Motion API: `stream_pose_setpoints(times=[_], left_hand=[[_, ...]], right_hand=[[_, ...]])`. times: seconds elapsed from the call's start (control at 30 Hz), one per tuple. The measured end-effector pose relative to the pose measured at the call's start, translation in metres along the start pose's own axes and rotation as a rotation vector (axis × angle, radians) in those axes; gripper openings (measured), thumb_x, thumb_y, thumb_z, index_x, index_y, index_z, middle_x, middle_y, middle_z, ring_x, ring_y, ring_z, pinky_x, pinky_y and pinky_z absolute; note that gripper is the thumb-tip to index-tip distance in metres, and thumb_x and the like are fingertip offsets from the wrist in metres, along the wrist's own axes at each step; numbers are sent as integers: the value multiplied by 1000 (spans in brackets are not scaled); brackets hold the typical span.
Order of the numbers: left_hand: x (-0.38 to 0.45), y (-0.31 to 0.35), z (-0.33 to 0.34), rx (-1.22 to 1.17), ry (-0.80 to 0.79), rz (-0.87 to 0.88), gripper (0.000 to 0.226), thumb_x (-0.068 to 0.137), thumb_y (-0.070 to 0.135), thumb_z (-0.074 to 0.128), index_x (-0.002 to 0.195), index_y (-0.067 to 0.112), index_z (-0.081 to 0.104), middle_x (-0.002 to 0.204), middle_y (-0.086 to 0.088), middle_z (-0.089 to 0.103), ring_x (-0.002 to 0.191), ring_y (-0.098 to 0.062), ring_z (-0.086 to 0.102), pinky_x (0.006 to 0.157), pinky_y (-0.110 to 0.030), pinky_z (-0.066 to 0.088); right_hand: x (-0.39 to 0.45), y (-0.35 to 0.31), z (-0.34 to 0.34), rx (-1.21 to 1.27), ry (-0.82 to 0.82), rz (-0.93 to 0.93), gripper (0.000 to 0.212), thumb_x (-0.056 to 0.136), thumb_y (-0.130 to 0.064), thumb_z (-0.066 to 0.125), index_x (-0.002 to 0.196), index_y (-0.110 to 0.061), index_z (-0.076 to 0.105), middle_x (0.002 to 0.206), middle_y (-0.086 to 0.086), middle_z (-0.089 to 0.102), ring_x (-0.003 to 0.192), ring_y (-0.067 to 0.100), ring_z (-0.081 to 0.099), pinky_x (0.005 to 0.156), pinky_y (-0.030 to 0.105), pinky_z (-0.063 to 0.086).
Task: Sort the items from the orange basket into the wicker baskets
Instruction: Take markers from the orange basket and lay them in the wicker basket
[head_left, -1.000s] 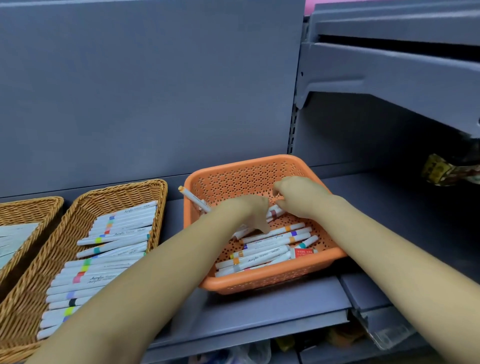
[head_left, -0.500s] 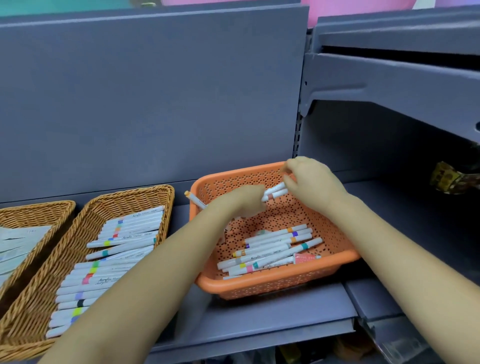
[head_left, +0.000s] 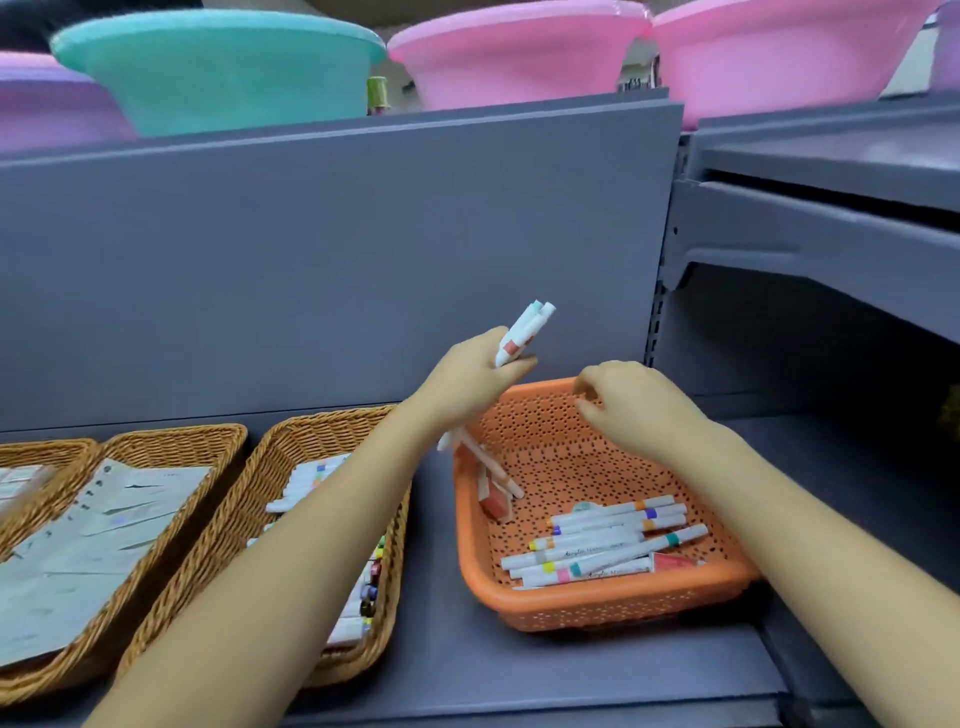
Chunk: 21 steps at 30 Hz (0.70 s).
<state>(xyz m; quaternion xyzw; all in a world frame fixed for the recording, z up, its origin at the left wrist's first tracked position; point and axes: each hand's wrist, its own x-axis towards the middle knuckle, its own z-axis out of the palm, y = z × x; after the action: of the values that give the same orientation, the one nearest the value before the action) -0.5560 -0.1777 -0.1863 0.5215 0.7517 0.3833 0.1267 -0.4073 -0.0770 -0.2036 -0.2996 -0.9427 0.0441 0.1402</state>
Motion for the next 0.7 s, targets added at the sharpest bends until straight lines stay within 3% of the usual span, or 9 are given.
stream_pose_setpoints(times=[0.13, 0.27, 0.4, 0.5, 0.7], left_hand=[[-17, -3, -35, 27, 48, 54, 28, 94, 29, 52, 70, 25, 37, 63, 10, 43, 58, -11, 41, 63, -30, 37], [-43, -27, -72, 299, 30, 79, 29, 95, 33, 49, 73, 21, 35, 67, 5, 47, 64, -17, 43, 57, -30, 31], [-73, -73, -109, 553, -3, 73, 22, 96, 39, 46, 87, 19, 42, 79, -1, 57, 73, -24, 53, 60, -33, 40], [-89, -105, -131, 752, -56, 89, 22, 98, 41, 43, 92, 20, 39, 87, -4, 61, 72, -23, 52, 56, -31, 38], [-118, -147, -152, 891, -99, 111, 25, 99, 39, 40, 106, 15, 44, 99, -7, 61, 88, -28, 57, 62, -30, 36]], right_hand=[[7, -35, 0, -11, -6, -18, 31, 95, -24, 43, 119, -14, 59, 118, 7, 60, 108, 26, 56, 89, 37, 47], [11, -81, 1, -13, 20, -26, 30, 93, -23, 44, 117, -12, 59, 117, 9, 60, 110, 28, 55, 88, 35, 43], [14, -139, 10, 27, 36, -31, 28, 93, -22, 44, 114, -13, 60, 116, 9, 61, 109, 29, 55, 86, 34, 42], [14, -181, 21, 78, 50, -43, 25, 94, -23, 45, 110, -13, 62, 110, 8, 63, 104, 28, 57, 84, 35, 43], [6, -233, 49, 194, 12, -50, 23, 93, -22, 49, 110, -14, 62, 109, 5, 64, 103, 24, 57, 77, 29, 39]])
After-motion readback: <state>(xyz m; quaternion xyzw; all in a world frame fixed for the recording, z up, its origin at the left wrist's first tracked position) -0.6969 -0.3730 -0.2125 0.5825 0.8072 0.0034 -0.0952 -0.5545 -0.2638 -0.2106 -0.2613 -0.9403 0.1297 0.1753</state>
